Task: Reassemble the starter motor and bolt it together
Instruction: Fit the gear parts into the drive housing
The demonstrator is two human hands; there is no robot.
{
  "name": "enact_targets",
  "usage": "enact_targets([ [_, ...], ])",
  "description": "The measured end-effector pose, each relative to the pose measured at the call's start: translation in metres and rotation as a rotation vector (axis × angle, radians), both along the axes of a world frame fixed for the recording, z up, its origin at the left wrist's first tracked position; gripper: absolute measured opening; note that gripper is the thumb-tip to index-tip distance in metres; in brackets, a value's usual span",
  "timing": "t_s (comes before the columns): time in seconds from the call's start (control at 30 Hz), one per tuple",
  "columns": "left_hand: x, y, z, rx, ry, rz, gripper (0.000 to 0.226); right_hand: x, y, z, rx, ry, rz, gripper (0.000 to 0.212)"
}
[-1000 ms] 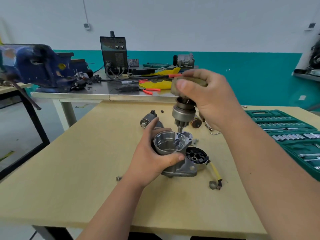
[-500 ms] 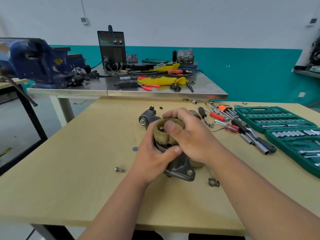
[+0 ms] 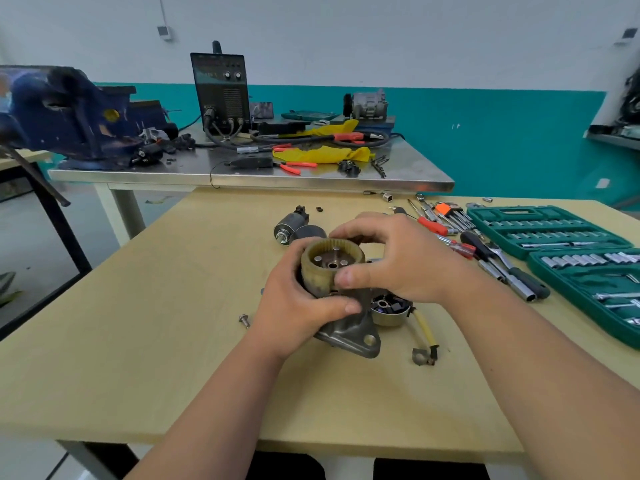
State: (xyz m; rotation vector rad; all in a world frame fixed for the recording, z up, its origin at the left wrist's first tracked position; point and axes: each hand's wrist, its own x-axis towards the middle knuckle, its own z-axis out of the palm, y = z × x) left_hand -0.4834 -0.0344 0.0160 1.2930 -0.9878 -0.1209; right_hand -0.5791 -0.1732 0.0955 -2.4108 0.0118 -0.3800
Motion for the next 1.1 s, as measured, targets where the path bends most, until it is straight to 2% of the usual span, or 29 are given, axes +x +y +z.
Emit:
enact_targets([
  [0.2,0.005,0.004,0.001,0.01,0.001,-0.09,0.087,0.003,-0.012,-0.008,0.099,-0.071,0.065,0.052],
  [0.33,0.003,0.002,0.001,0.026,0.027,-0.096,0.063,0.003,-0.01,-0.02,0.105,-0.098,0.052,0.057],
  [0.47,0.002,0.001,0.001,-0.004,0.067,-0.112,0.053,0.003,-0.009,-0.024,0.121,-0.13,0.025,0.051],
  [0.57,0.002,0.0,0.001,-0.031,0.077,-0.115,0.047,0.003,-0.008,-0.026,0.055,-0.088,0.061,0.048],
  [0.63,0.002,0.0,0.001,-0.043,0.079,-0.09,0.047,0.002,-0.02,-0.022,0.222,-0.046,0.128,0.047],
  [0.67,0.002,0.0,0.0,-0.048,0.081,-0.073,0.047,0.004,-0.035,-0.021,0.342,-0.076,0.074,0.044],
  [0.7,0.003,0.0,0.0,-0.055,0.088,-0.057,0.047,0.007,-0.053,-0.02,0.39,-0.135,-0.075,0.039],
  [0.77,0.005,0.001,-0.003,-0.076,0.108,-0.03,0.049,0.015,-0.087,-0.022,0.177,-0.177,-0.504,0.035],
  [0.8,0.005,0.001,-0.004,-0.089,0.115,-0.017,0.05,0.021,-0.101,-0.027,0.052,-0.117,-0.634,0.033],
  [0.83,0.006,0.001,-0.004,-0.107,0.12,-0.001,0.048,0.028,-0.111,-0.033,-0.063,-0.016,-0.664,0.032],
  [0.9,0.007,0.0,-0.006,-0.149,0.143,0.028,0.041,0.043,-0.118,-0.048,-0.266,0.237,-0.539,0.034],
  [0.97,0.009,0.0,-0.006,-0.171,0.183,0.035,0.036,0.052,-0.117,-0.059,-0.374,0.443,-0.371,0.044],
  [1.03,0.01,0.001,-0.007,-0.174,0.182,0.028,0.044,0.058,-0.114,-0.064,-0.403,0.528,-0.271,0.044],
  [1.1,0.009,0.001,-0.006,-0.174,0.159,0.027,0.053,0.062,-0.113,-0.066,-0.442,0.506,-0.254,0.036],
])
